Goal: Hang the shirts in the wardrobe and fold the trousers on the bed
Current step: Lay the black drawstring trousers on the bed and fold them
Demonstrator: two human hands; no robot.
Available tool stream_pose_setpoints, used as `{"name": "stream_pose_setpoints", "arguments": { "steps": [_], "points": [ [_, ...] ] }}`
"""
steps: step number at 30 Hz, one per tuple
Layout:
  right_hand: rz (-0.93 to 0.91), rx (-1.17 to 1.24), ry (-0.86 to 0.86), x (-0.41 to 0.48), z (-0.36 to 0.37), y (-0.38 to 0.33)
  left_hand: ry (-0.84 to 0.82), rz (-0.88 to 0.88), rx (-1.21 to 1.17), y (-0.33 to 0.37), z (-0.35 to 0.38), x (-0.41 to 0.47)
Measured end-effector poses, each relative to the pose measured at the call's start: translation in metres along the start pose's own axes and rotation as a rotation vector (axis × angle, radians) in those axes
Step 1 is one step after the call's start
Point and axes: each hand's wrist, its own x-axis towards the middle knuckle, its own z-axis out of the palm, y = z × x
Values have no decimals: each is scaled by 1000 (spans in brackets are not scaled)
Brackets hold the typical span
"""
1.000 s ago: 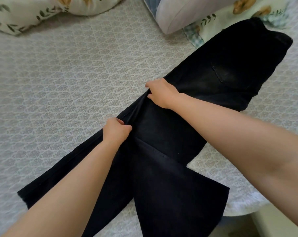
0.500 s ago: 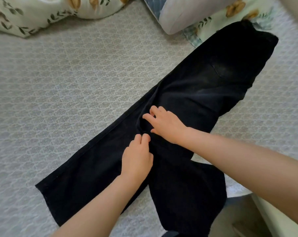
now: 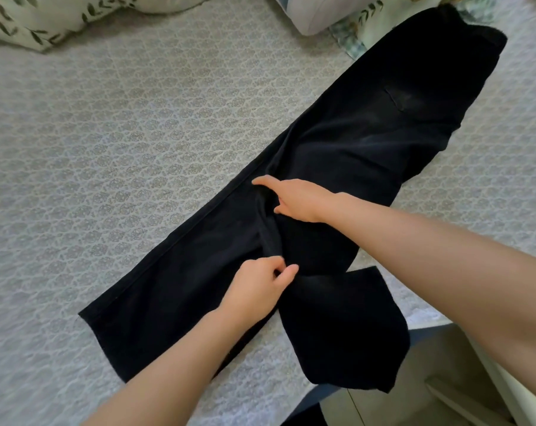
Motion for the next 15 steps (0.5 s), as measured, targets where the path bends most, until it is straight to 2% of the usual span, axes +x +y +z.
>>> {"name": "stream_pose_setpoints", "arguments": {
  "steps": [3, 5, 7, 9, 11, 15],
  "points": [
    [30, -1, 6, 3, 3, -1, 70, -170, -107, -40, -41, -23],
    [68, -59, -18, 5, 3, -5, 158, -349, -244, -69, -74, -27],
    [84, -61, -4, 7, 2, -11, 116, -539, -397, -88, -103, -27],
    [87, -4, 5, 10, 1, -19, -39, -673, -379, -92, -116, -29],
    [78, 54, -34, 13, 1, -30, -95, -735, -296, -86, -110, -29],
    [28, 7, -226, 15, 4, -51, 90, -812, -166, -71, -91, -24]
  ]
}}
